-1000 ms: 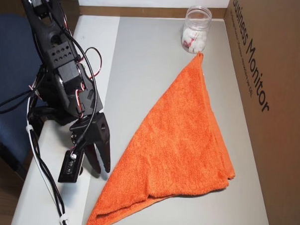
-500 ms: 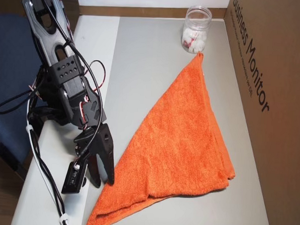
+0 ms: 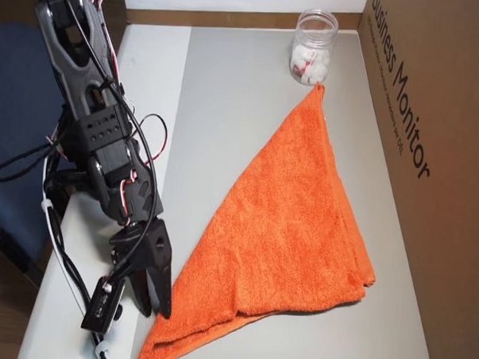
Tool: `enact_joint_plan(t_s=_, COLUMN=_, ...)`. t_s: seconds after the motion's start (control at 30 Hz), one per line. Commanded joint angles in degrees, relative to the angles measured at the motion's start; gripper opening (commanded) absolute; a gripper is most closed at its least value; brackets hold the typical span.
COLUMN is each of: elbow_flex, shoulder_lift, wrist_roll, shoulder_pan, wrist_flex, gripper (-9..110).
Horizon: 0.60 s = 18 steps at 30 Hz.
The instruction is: Fold the blanket.
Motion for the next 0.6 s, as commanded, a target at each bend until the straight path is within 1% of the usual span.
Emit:
enact_joint_plan(t_s=0.0, elbow_flex=-4.83, shoulder_lift=-2.20, wrist_roll=0.97, shoulder_pan=0.00, wrist_flex=-0.88, gripper=19)
enact_joint_plan(t_s=0.17, elbow_flex=-7.73, shoulder_lift=-5.45, wrist_roll=1.23, shoulder_pan=0.09, wrist_flex=-0.88, gripper=19)
enact_joint_plan(t_s=0.4, elbow_flex=-8.00, shoulder_lift=-6.68, wrist_roll=1.14, shoulder_pan=0.09, wrist_flex=-0.97, gripper=14)
enact_joint_plan(t_s=0.57, elbow_flex=-7.12, shoulder_lift=-6.77, wrist_roll=1.23, shoulder_pan=0.09, wrist_flex=-5.10, gripper=14)
